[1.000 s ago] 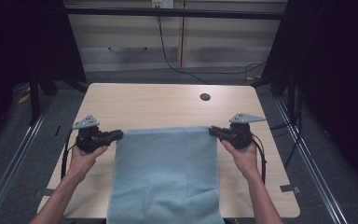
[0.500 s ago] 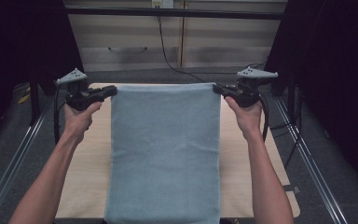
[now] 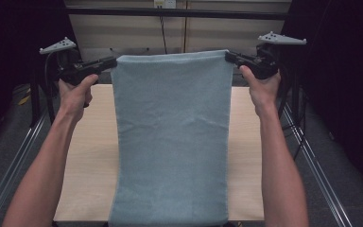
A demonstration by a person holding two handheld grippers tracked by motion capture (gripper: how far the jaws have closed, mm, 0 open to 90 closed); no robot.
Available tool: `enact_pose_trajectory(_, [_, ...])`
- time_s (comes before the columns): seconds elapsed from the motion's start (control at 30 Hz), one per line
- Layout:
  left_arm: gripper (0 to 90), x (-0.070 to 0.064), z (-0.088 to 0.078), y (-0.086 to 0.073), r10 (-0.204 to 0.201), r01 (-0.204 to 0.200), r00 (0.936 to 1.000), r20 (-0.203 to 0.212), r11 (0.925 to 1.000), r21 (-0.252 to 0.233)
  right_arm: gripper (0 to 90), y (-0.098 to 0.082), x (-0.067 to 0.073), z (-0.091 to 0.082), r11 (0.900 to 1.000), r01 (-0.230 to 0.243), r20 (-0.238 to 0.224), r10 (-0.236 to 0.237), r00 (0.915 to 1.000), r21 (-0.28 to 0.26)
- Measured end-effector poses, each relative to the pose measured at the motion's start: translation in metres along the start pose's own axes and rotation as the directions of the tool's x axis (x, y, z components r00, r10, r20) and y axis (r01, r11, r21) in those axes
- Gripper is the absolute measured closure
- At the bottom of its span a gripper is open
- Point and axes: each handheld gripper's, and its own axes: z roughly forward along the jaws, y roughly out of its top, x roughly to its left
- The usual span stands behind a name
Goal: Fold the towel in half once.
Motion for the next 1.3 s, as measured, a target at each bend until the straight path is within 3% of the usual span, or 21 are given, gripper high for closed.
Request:
enact_pose_trajectory(0.27, [82.5,-0.023,-0.014,-0.036,0.046,-0.048,0.9977,0.051,0.9973,0.056,84.8,-0.054,0.015,-0.030,0.999,-0.024,-0.094,0.026,0.9953,0.028])
enact_pose_trajectory(0.4, [82.5,-0.045,-0.043,-0.062,0.090,-0.097,0.9927,0.080,0.9921,0.079,84.9,-0.076,0.031,-0.056,0.999,-0.004,-0.133,0.009,0.9911,0.039])
enact_pose_trajectory(0.5, [82.5,-0.052,-0.053,-0.071,0.066,-0.073,0.9940,0.087,0.9933,0.089,84.9,-0.087,0.041,-0.071,0.999,0.007,-0.159,0.001,0.9873,0.051])
enact_pose_trajectory(0.6, [82.5,-0.066,-0.076,-0.094,0.037,-0.051,0.9884,0.147,0.9947,0.089,84.8,-0.107,0.056,-0.094,0.998,0.010,-0.190,0.003,0.9818,0.069])
enact_pose_trajectory(0.63, [82.5,-0.070,-0.081,-0.103,0.028,-0.045,0.9863,0.163,0.9941,0.099,84.9,-0.125,0.068,-0.110,0.995,0.017,-0.211,0.004,0.9775,0.096])
enact_pose_trajectory(0.7, [82.5,-0.079,-0.089,-0.124,-0.002,-0.021,0.9855,0.170,0.9911,0.132,84.8,-0.132,0.072,-0.114,0.994,0.016,-0.219,0.007,0.9757,0.106])
enact_pose_trajectory(0.73, [82.5,-0.083,-0.092,-0.135,0.002,-0.030,0.9842,0.177,0.9871,0.157,84.8,-0.158,0.084,-0.123,0.988,0.010,-0.220,0.024,0.9751,0.153])
enact_pose_trajectory(0.77, [82.5,-0.090,-0.098,-0.158,-0.009,-0.030,0.9835,0.181,0.9770,0.211,84.8,-0.167,0.087,-0.125,0.985,0.009,-0.219,0.029,0.9754,0.172])
enact_pose_trajectory(0.8, [82.5,-0.090,-0.098,-0.158,-0.009,-0.030,0.9835,0.181,0.9770,0.211,84.8,-0.167,0.087,-0.125,0.985,0.009,-0.219,0.029,0.9754,0.172])
enact_pose_trajectory(0.83, [82.5,-0.092,-0.102,-0.181,-0.029,-0.019,0.9836,0.178,0.9644,0.264,84.8,-0.198,0.096,-0.130,0.975,-0.027,-0.232,0.079,0.9696,0.222])
enact_pose_trajectory(0.9, [82.5,-0.093,-0.103,-0.193,-0.040,-0.013,0.9826,0.181,0.9584,0.285,84.8,-0.212,0.099,-0.130,0.968,-0.041,-0.238,0.102,0.9658,0.249])
enact_pose_trajectory(0.93, [82.4,-0.093,-0.102,-0.204,-0.067,0.004,0.9790,0.192,0.9503,0.311,84.8,-0.242,0.104,-0.127,0.941,-0.064,-0.226,0.145,0.9631,0.332])
enact_pose_trajectory(0.97, [82.4,-0.094,-0.101,-0.213,-0.075,0.007,0.9787,0.191,0.9414,0.337,84.8,-0.251,0.105,-0.127,0.931,-0.070,-0.222,0.158,0.9622,0.359])
enact_pose_trajectory(1.0, [82.4,-0.095,-0.099,-0.225,-0.077,0.002,0.9788,0.190,0.9293,0.369,84.8,-0.251,0.105,-0.127,0.931,-0.070,-0.222,0.158,0.9622,0.359])
enact_pose_trajectory(1.03, [82.4,-0.096,-0.096,-0.242,-0.105,0.013,0.9746,0.198,0.9091,0.416,84.8,-0.262,0.106,-0.126,0.920,-0.097,-0.223,0.193,0.9555,0.379])
enact_pose_trajectory(1.1, [82.4,-0.098,-0.091,-0.258,-0.131,0.027,0.9726,0.192,0.8845,0.466,84.8,-0.283,0.110,-0.121,0.892,-0.097,-0.214,0.210,0.9540,0.442])
enact_pose_trajectory(1.13, [82.4,-0.100,-0.088,-0.264,-0.124,0.012,0.9737,0.192,0.8668,0.499,84.7,-0.290,0.113,-0.117,0.873,-0.084,-0.211,0.207,0.9553,0.480])
enact_pose_trajectory(1.17, [82.4,-0.102,-0.085,-0.273,-0.104,-0.008,0.9784,0.179,0.8429,0.538,84.7,-0.300,0.116,-0.111,0.843,-0.061,-0.204,0.199,0.9587,0.534])
enact_pose_trajectory(1.2, [82.4,-0.101,-0.084,-0.275,-0.079,-0.025,0.9829,0.167,0.8381,0.545,84.8,-0.303,0.117,-0.108,0.832,-0.047,-0.193,0.183,0.9641,0.553])
enact_pose_trajectory(1.27, [82.4,-0.099,-0.082,-0.274,-0.091,-0.017,0.9812,0.170,0.8389,0.544,84.8,-0.304,0.115,-0.106,0.830,-0.054,-0.199,0.195,0.9604,0.555])
enact_pose_trajectory(1.3, [82.3,-0.096,-0.079,-0.274,-0.089,-0.009,0.9841,0.154,0.8408,0.541,84.9,-0.304,0.113,-0.105,0.828,-0.055,-0.184,0.188,0.9647,0.558])
